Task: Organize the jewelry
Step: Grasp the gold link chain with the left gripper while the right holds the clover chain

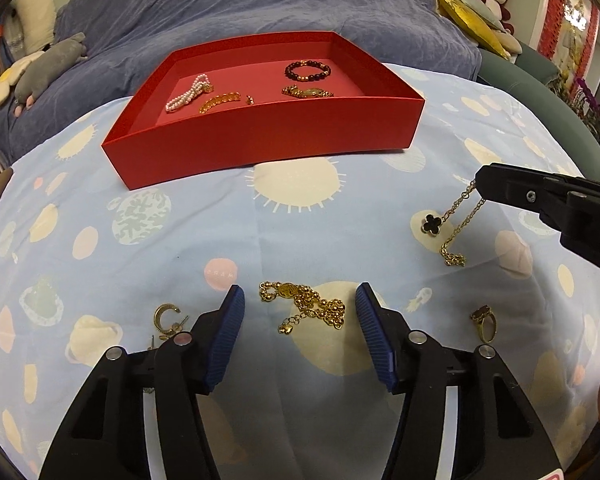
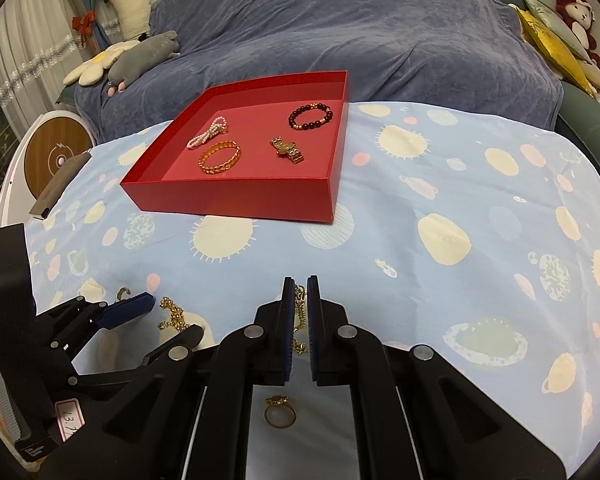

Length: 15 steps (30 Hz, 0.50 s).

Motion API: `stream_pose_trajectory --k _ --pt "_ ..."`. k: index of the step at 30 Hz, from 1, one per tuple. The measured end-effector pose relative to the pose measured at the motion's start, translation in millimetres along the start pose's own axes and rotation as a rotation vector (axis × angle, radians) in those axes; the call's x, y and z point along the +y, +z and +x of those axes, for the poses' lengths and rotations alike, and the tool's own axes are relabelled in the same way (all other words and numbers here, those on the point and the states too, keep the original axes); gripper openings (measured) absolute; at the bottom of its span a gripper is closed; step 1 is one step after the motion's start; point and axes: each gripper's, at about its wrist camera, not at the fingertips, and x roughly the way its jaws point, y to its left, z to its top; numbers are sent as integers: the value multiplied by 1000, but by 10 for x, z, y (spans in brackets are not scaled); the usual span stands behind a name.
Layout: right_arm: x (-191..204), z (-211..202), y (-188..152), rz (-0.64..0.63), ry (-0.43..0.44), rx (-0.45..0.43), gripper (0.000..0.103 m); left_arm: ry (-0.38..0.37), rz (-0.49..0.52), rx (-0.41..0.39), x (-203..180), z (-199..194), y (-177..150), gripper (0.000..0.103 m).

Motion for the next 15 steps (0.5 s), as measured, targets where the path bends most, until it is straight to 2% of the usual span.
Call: stream_pose_trajectory --k 1,3,6,11,15 --pt "-3 -1 -1 1 0 0 5 4 2 -3 0 -1 -3 50" --pt "-14 -5 -6 4 -1 0 5 4 6 -9 12 -5 0 34" --pt "-20 -10 -14 6 0 0 5 -4 8 -9 35 -6 7 15" --pt "-1 -17 -3 0 6 -2 5 -44 10 -9 66 -69 2 3" --pt "35 -32 19 -1 10 -9 5 -69 3 -36 113 -212 22 3"
